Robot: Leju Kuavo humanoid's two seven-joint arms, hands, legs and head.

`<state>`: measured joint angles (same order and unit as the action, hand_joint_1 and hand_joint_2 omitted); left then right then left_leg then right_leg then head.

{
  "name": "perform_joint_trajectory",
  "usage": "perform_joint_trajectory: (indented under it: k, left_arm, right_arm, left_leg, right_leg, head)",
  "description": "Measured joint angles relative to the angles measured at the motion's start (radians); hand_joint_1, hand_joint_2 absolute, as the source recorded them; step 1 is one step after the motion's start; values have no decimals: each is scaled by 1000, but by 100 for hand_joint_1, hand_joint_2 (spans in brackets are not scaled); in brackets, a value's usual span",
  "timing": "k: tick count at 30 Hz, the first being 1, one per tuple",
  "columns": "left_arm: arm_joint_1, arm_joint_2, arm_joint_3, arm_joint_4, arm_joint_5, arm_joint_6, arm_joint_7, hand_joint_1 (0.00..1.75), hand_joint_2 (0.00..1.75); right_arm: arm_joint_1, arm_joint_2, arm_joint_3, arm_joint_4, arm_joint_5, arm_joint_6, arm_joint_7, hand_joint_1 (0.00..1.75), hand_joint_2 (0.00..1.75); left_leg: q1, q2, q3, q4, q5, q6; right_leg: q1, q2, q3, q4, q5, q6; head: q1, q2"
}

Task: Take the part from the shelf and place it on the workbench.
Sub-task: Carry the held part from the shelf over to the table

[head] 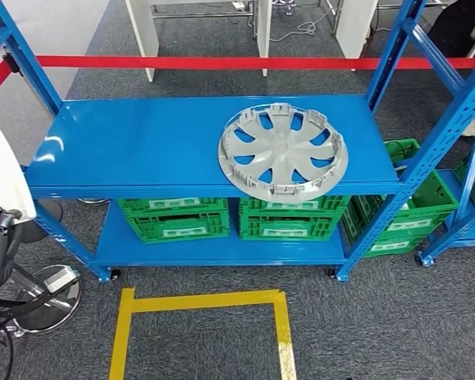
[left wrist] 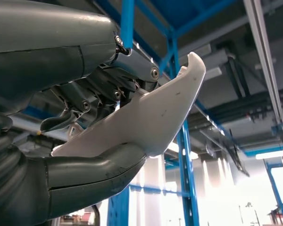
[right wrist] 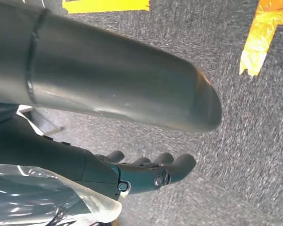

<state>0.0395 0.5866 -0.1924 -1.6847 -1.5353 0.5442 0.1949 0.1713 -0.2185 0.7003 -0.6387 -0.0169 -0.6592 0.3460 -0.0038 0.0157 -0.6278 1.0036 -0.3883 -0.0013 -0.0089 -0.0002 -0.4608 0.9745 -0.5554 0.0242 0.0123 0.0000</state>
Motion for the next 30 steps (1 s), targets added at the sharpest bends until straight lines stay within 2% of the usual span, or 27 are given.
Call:
perform_joint_trajectory:
  k: [1,2,3,5,6,7,8,9,10,11,12,13,15,16,17,18,20,21,22,23,24,25,26,27,28,29,30]
  left_arm:
    - [3,0,2,-1,0,2,-1,175,175]
    - [6,0,6,-2,0,4,-3,175,175]
    - [10,0,10,-2,0,7,-4,175,175]
    - [17,0,17,-2,0,13,-6,175,175]
    - [22,-1,19,-2,0,16,-7,175,175]
    - [28,-1,21,-3,0,19,-7,175,175]
    - [34,-1,24,-4,0,20,-8,175,175]
    - [39,-1,27,-6,0,22,-8,175,175]
    - [43,-1,32,-8,0,24,-8,175,175]
    - [47,-1,37,-11,0,28,-8,175,175]
    - [50,-1,42,-13,0,33,-9,175,175]
    - [52,-2,47,-15,0,39,-10,175,175]
    - [55,-5,54,-17,0,48,-12,175,175]
    - [56,-7,55,-18,0,51,-13,175,175]
    - [57,-10,56,-18,0,53,-15,175,175]
    - [57,-13,57,-18,0,54,-16,175,175]
    - [57,-18,58,-19,0,58,-19,175,175]
    - [57,-20,58,-19,0,59,-21,175,175]
    - [57,-22,58,-19,-1,60,-23,175,175]
    - [57,-24,58,-19,-1,60,-25,175,175]
    - [57,-26,57,-19,-1,61,-26,175,175]
    - [57,-27,57,-19,-1,62,-27,175,175]
    - [56,-28,58,-19,-1,62,-28,175,175]
    - [56,-29,58,-19,-1,63,-28,175,175]
    - [55,-29,58,-20,-1,64,-28,175,175]
    - [54,-30,58,-20,-1,65,-28,175,175]
    - [54,-31,58,-21,-1,66,-29,175,175]
  right_arm:
    - [4,0,-5,-4,6,4,5,0,0]
    - [7,0,-9,-7,13,7,9,0,0]
    - [9,0,-14,-9,21,11,14,0,0]
    - [10,1,-21,-14,35,15,20,0,0]
    - [11,1,-24,-15,39,16,22,0,0]
    - [12,2,-27,-18,43,17,25,0,0]
    - [15,3,-30,-20,46,18,27,0,0]
    - [17,4,-33,-23,50,18,31,0,0]
    - [21,5,-35,-27,54,18,34,0,0]
    - [23,5,-38,-33,59,18,38,0,0]
    - [26,5,-40,-39,64,19,42,0,0]
    - [29,5,-42,-45,69,19,45,0,0]
    - [36,5,-46,-56,74,20,49,0,0]
    - [40,5,-49,-60,75,21,50,0,0]
    - [44,5,-51,-63,76,22,51,0,0]
    - [47,5,-54,-67,78,24,52,0,0]
    - [50,5,-62,-73,83,29,54,0,0]
    - [50,5,-65,-75,85,31,54,0,0]
    - [51,5,-68,-77,87,33,55,0,0]
    - [51,5,-70,-80,88,35,55,0,0]
    - [52,5,-72,-83,90,36,55,0,0]
    - [52,5,-75,-85,90,37,55,0,0]
    - [53,5,-79,-88,91,38,55,0,0]
    - [53,4,-82,-91,92,38,56,0,0]
    - [53,4,-85,-93,92,38,56,0,0]
    - [54,4,-87,-95,92,38,56,0,0]
    - [55,4,-87,-97,93,38,56,0,0]
  left_leg:
    - [2,-1,-3,6,-12,-6]
    - [4,-3,-10,27,-44,-12]
    - [6,-4,-19,65,-92,-17]
    - [9,-5,-41,187,-196,-24]
    - [10,-6,-44,243,-219,-26]
    - [11,-6,-37,275,-217,-27]
    - [11,-6,-15,271,-196,-27]
    - [12,-6,23,230,-167,-25]
    - [13,-6,72,163,-148,-23]
    - [12,-6,120,88,-143,-20]
    - [11,-7,154,29,-147,-16]
    - [8,-7,171,-6,-155,-11]
    - [5,-7,165,-18,-152,2]
    - [5,-6,156,-19,-143,11]
    - [6,-4,145,-21,-132,21]
    - [7,-3,131,-23,-119,29]
    - [6,-2,99,-22,-93,39]
    - [4,-2,81,-20,-80,39]
    - [2,-2,63,-19,-66,40]
    - [-1,-2,46,-17,-54,39]
    - [-3,-3,29,-15,-42,39]
    - [-5,-3,15,-13,-30,37]
    - [-8,-3,5,-12,-19,35]
    - [-10,-2,-2,-11,-8,32]
    - [-10,-1,-4,-11,3,28]
    - [-10,-1,-7,-14,14,23]
    - [-9,0,-8,-18,27,18]
  right_leg:
    - [0,-3,-8,0,8,-9]
    - [-1,-6,-17,-1,17,-18]
    - [-2,-8,-27,-2,28,-25]
    - [-1,-11,-50,0,50,-32]
    - [0,-11,-63,3,62,-32]
    - [0,-11,-78,8,73,-31]
    - [0,-11,-94,13,82,-30]
    - [0,-11,-111,20,90,-28]
    - [0,-11,-124,27,96,-25]
    - [1,-11,-135,34,102,-21]
    - [2,-11,-144,38,108,-16]
    - [3,-11,-150,40,116,-10]
    - [3,-11,-157,38,133,3]
    - [1,-10,-162,42,128,10]
    - [0,-8,-171,57,104,15]
    - [0,-6,-184,90,62,19]
    - [-1,-3,-214,207,-43,23]
    - [-1,-3,-223,267,-71,23]
    - [-1,-3,-221,308,-73,23]
    - [-1,-3,-205,317,-51,21]
    - [0,-3,-171,292,-19,16]
    - [2,-2,-120,233,7,8]
    - [6,-1,-54,148,13,0]
    - [9,-1,5,64,4,-6]
    - [12,0,45,2,-8,-11]
    - [15,0,63,-34,-17,-13]
    - [16,-1,59,-45,-13,-15]
  head:
    - [0,0]
    - [-2,0]
    - [-2,0]
    - [-4,0]
    - [-4,0]
    - [-4,0]
    - [-4,0]
    - [-4,0]
    - [-4,0]
    - [-4,0]
    - [-4,0]
    - [-3,0]
    - [-3,0]
    - [-3,0]
    - [-2,0]
    - [-1,0]
    - [2,0]
    - [2,0]
    - [2,0]
    - [2,0]
    - [2,0]
    - [2,0]
    - [2,0]
    - [1,0]
    - [1,0]
    - [2,0]
    - [2,0]
